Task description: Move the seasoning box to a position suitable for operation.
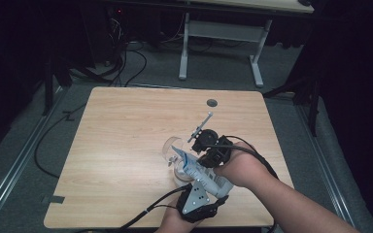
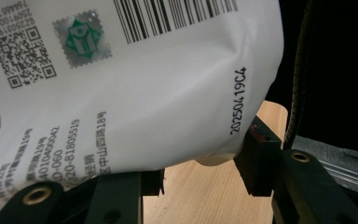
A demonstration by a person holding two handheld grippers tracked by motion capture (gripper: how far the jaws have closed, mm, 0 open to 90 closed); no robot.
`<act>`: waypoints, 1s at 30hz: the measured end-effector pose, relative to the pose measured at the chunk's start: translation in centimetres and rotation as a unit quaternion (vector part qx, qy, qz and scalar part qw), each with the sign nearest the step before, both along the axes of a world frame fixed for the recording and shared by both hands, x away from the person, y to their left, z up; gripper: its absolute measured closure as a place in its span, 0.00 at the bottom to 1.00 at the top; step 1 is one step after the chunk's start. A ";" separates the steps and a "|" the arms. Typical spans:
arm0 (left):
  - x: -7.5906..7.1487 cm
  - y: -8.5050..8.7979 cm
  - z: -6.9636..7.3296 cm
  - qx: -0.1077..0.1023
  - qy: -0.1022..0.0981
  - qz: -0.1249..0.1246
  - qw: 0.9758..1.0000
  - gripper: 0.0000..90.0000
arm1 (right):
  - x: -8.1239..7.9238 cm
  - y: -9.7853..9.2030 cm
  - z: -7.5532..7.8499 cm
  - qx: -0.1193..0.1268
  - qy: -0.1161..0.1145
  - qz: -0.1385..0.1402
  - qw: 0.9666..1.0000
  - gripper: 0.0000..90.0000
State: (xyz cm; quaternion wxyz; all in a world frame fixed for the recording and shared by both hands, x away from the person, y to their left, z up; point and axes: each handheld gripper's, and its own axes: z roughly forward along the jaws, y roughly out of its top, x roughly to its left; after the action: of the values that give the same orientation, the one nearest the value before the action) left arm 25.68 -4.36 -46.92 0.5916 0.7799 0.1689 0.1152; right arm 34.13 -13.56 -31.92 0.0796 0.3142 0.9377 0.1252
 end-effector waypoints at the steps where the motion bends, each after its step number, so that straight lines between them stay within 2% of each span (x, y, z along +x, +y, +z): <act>1: 0.0 0.0 0.0 0.000 0.000 0.000 1.000 0.64 | 0.0 0.0 0.0 0.000 0.000 -0.001 1.000 1.00; 30: 0.0 0.0 0.0 0.002 -0.003 -0.002 1.000 0.63 | 0.1 0.1 0.0 -0.004 -0.002 -0.001 1.000 1.00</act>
State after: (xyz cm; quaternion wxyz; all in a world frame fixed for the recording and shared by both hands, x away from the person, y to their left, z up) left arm 25.71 -4.35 -46.94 0.5910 0.7808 0.1655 0.1169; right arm 34.23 -13.50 -31.87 0.0832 0.3146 0.9377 0.1220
